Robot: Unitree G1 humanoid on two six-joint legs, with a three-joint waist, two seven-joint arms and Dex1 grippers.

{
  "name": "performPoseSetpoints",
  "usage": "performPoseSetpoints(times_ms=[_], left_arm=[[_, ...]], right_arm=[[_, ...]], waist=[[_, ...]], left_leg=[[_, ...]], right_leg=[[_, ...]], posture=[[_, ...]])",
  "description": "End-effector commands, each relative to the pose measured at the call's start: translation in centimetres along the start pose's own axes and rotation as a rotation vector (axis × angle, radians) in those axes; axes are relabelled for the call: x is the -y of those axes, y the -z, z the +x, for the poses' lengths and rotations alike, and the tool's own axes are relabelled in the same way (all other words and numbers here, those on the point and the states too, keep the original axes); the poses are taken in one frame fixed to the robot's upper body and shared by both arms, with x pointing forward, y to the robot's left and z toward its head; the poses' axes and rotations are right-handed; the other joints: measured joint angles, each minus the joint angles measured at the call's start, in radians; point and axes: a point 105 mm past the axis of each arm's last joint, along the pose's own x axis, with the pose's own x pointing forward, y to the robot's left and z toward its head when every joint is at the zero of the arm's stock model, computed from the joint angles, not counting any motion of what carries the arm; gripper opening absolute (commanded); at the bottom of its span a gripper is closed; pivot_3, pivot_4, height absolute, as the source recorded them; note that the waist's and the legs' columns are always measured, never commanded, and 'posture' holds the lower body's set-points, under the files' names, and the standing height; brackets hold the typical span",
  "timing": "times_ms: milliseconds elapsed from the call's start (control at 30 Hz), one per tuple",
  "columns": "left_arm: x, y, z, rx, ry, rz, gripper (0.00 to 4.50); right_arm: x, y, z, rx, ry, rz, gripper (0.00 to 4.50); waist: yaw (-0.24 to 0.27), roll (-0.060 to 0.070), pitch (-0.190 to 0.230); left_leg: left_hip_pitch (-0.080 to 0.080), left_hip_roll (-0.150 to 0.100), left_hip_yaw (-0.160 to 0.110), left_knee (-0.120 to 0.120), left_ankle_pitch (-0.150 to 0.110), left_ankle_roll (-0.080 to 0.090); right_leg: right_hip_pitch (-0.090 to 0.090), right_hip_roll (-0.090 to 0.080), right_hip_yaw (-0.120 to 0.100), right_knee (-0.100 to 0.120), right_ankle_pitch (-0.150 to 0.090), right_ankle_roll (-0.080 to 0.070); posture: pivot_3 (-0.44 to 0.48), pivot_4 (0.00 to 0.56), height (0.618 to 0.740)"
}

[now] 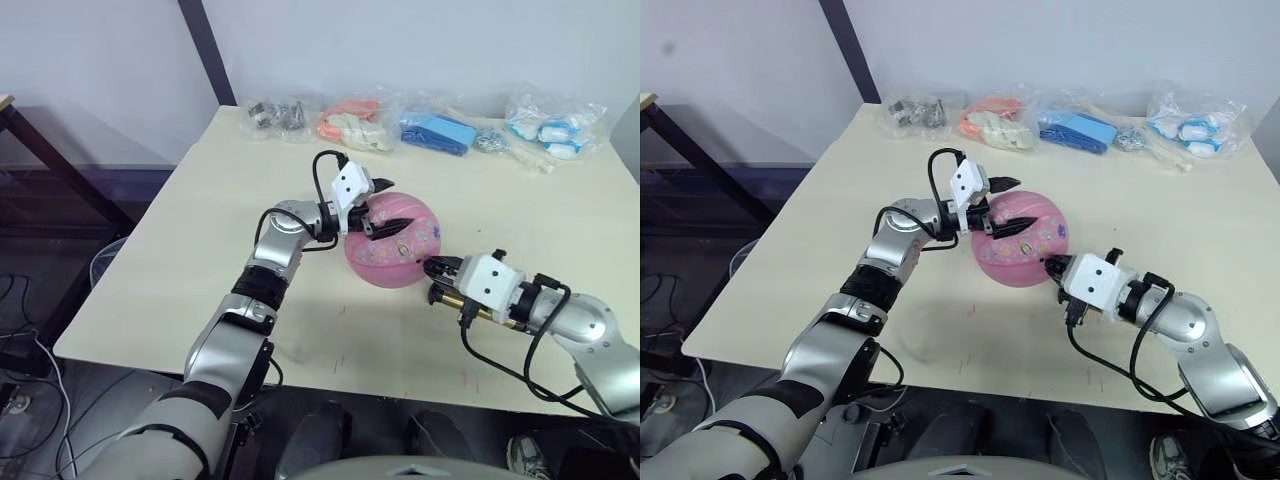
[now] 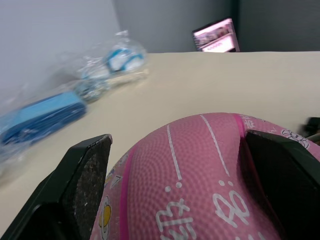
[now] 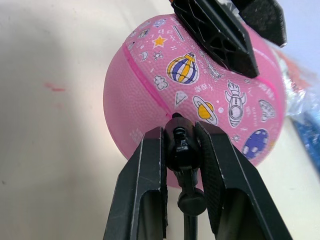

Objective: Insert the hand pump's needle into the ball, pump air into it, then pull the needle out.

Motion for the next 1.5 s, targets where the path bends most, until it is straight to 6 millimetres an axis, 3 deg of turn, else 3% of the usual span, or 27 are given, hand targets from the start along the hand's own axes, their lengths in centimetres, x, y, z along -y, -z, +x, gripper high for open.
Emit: performPoseSetpoints(times_ms=[33,133,300,633,800,1000,1500], left_arm=[[2.1,11.2,-3.9,-0.382,-0.044,-0.210,4.50],[2.1,11.3,-3.8,-0.383,-0.044,-0.207,4.50],[2.2,11.2,-3.6,-0.373,-0.036,-0.209,4.50],[1.9,9.4,-3.4,-0.284,-0.019,-0.190,4.50],[1.3,7.7,-3.4,-0.211,-0.012,-0.169,4.50],[0.9,4.8,-3.1,-0.082,0.017,-0.134,4.50],[-0.2,-1.0,-3.1,0.111,0.084,-0.071,4.50]], right_arm=[[1.3,-1.4,-0.9,0.025,0.059,-0.067,0.35],[0.9,-1.5,-1.0,0.011,0.032,-0.097,0.35],[1.2,-1.3,-1.4,0.009,0.051,-0.085,0.35],[2.1,2.4,-1.9,-0.045,0.215,0.171,0.35],[3.4,4.3,-1.7,-0.080,0.336,0.305,0.35],[3.6,6.3,-1.0,-0.119,0.392,0.454,0.35],[3.2,6.6,-0.2,-0.080,0.402,0.519,0.35]], waist=[[-0.018,-0.008,-0.007],[-0.039,-0.010,-0.009],[-0.045,-0.009,-0.010],[-0.043,-0.010,-0.011],[-0.043,-0.010,-0.010],[-0.044,-0.008,-0.004],[-0.044,-0.010,0.015]], left_leg=[[0.004,0.000,0.000,-0.002,-0.001,0.001],[0.028,0.001,0.000,-0.010,-0.003,0.002],[0.038,0.002,0.000,-0.019,-0.002,0.002],[0.038,0.002,0.000,-0.020,-0.002,0.002],[0.035,0.002,-0.001,-0.020,-0.002,0.002],[0.030,0.002,-0.001,-0.022,-0.002,0.002],[0.011,0.000,-0.002,-0.024,0.001,-0.004]], right_leg=[[0.003,0.000,0.001,0.000,0.000,0.000],[0.020,0.001,0.004,0.000,-0.008,0.002],[0.024,0.000,0.007,0.000,-0.011,0.001],[0.024,0.000,0.008,-0.001,-0.011,0.001],[0.020,0.001,0.008,-0.001,-0.011,0.001],[0.014,0.001,0.009,0.000,-0.010,0.000],[-0.007,0.001,0.008,0.001,-0.007,-0.008]], posture=[[0.000,0.150,0.740],[0.000,0.150,0.740],[0.000,0.150,0.740],[0.000,0.150,0.740],[0.000,0.150,0.740],[0.000,0.150,0.740],[0.000,0.150,0.740]])
